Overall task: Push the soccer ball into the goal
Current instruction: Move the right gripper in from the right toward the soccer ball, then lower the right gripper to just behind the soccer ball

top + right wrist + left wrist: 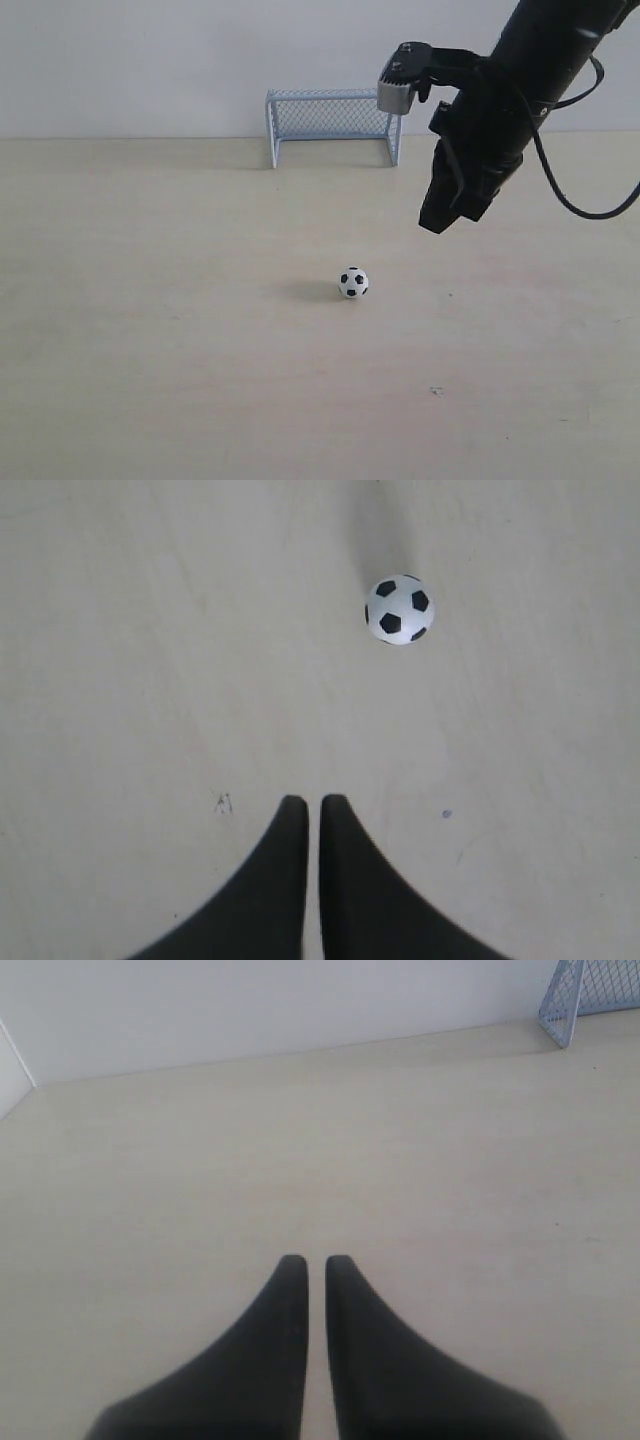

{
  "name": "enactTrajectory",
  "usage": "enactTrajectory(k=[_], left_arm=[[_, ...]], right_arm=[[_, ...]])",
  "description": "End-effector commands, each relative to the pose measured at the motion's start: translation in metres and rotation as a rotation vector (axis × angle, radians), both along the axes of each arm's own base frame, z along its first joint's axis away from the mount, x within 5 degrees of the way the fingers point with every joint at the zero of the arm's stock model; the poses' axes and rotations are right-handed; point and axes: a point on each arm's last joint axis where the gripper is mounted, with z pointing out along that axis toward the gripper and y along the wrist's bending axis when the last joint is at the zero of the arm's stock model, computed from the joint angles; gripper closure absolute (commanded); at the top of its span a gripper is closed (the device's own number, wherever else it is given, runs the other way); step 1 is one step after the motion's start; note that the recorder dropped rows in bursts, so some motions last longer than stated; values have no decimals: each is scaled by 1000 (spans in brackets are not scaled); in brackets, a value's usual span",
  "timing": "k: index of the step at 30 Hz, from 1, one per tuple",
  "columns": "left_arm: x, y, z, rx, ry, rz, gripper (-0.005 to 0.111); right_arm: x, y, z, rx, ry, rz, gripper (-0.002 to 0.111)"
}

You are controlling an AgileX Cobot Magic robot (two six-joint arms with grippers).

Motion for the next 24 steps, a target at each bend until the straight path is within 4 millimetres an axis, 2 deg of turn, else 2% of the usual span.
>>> enactTrajectory(k=[1, 14, 17, 24], left_arm=[[0, -1, 1, -8, -3, -6, 100], [0, -1, 1, -8, -3, -6, 100], [0, -1, 1, -8, -3, -6, 100], [0, -1, 1, -8, -3, -6, 100]], right_arm=[[0, 0, 2, 0, -13, 24, 108], [-22, 35, -10, -16, 5, 197, 108], [-23, 44, -20, -36, 24, 230, 108], [-17, 49, -46, -57, 97, 221, 108]])
